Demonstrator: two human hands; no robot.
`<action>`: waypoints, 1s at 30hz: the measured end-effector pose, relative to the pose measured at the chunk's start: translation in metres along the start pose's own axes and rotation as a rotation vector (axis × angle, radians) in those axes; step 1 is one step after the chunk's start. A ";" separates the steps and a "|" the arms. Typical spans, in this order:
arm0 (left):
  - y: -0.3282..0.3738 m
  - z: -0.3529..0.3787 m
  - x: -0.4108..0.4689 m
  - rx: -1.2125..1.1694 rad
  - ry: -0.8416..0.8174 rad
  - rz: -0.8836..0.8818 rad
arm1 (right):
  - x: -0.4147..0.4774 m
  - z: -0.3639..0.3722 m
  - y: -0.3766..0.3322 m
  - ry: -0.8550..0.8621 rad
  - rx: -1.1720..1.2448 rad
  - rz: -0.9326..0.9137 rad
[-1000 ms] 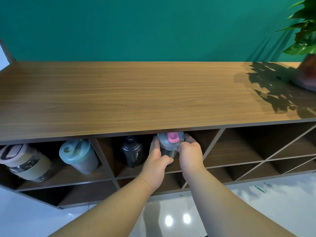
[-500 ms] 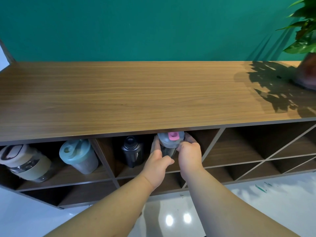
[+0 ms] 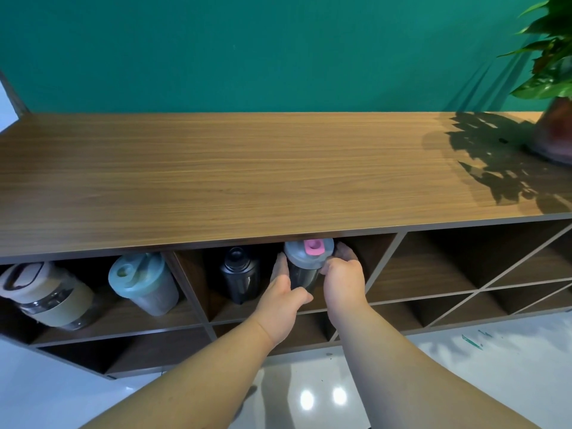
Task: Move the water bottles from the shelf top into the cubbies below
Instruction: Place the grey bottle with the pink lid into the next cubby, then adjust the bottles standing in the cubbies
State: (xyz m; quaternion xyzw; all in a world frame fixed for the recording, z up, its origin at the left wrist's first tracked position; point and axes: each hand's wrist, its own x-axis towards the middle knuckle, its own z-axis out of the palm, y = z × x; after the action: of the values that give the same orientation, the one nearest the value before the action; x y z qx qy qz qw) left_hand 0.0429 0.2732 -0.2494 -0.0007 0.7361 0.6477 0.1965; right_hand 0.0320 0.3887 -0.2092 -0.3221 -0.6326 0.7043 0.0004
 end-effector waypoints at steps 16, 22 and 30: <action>-0.028 -0.082 -0.078 -0.168 0.158 -0.100 | -0.046 0.052 0.026 -0.369 -0.515 0.112; -0.012 -0.089 -0.067 -0.122 0.214 -0.010 | -0.052 0.068 0.027 -0.378 -0.315 -0.023; -0.011 -0.097 -0.052 -0.032 0.195 0.011 | -0.039 0.077 0.036 -0.386 -0.310 -0.024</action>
State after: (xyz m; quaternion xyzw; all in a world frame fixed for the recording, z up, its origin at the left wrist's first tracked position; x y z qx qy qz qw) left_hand 0.0654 0.1657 -0.2367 -0.0630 0.7413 0.6573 0.1203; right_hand 0.0424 0.2966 -0.2238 -0.1704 -0.7251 0.6474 -0.1614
